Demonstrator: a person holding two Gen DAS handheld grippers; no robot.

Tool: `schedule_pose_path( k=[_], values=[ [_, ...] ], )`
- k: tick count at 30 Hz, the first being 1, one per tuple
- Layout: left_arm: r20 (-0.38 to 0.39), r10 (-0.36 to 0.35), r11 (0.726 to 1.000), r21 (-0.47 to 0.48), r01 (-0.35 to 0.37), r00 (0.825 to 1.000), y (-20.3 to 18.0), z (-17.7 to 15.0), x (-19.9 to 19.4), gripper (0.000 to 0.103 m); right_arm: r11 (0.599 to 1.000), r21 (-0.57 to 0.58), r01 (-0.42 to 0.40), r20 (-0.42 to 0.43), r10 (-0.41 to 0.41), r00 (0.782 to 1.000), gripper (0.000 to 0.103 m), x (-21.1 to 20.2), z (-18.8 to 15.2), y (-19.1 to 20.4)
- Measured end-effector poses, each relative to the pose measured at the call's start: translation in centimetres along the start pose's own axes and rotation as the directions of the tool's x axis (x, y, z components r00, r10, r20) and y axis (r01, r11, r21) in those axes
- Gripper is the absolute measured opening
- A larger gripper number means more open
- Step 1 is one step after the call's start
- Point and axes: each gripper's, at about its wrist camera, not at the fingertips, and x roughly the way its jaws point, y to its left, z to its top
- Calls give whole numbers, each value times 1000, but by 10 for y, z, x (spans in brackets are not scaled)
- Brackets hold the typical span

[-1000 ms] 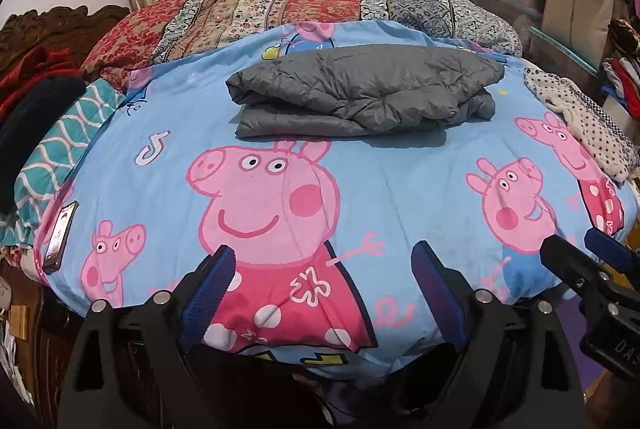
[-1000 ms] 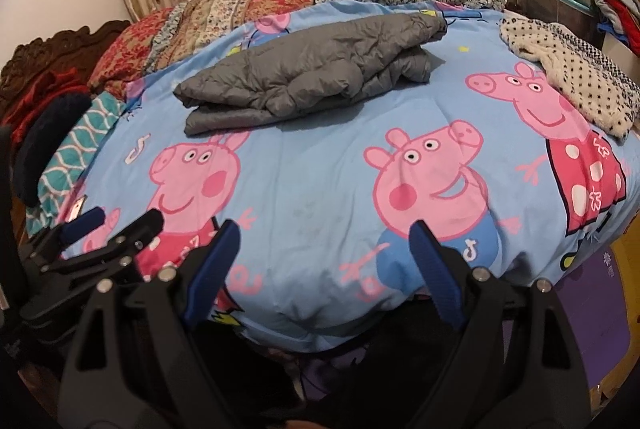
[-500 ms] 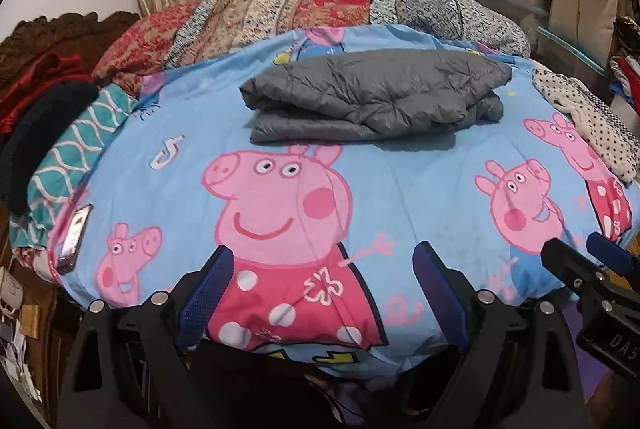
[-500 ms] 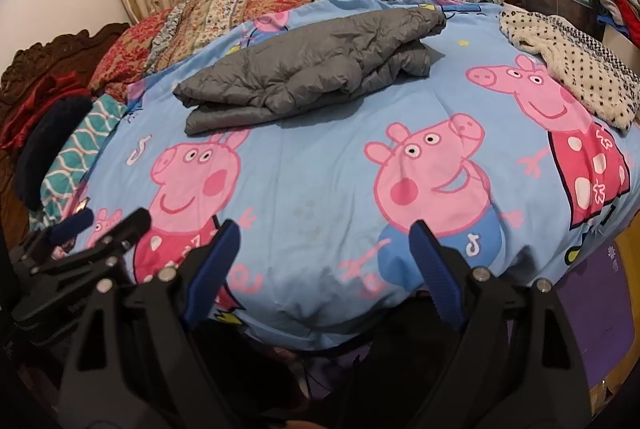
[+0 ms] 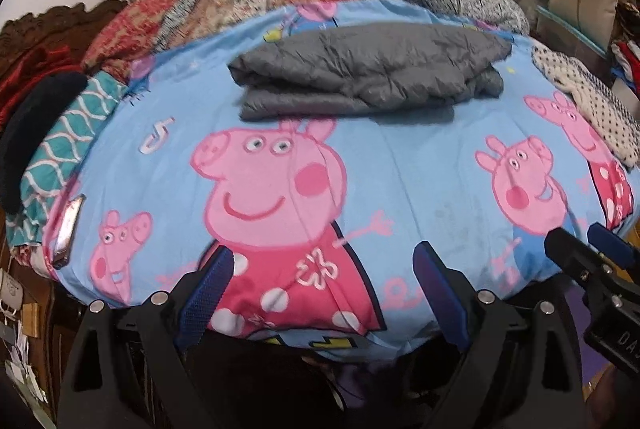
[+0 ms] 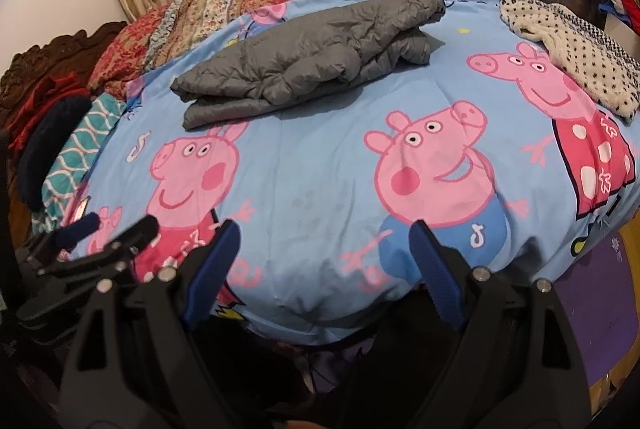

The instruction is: Fold large clothes

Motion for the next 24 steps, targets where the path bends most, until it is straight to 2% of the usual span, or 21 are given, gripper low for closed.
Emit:
schedule_pose_path(
  k=[7,24],
  values=[
    [-60,-18,1000,14,19,998,-7,-4,14,67,1000,21,2,-19,-2,1000,83,4,-2,-6],
    [-55,1,1000,30,0,998,-9,-3,14,67,1000,21,0,-27,1,1000,83,8,0,-8]
  ],
)
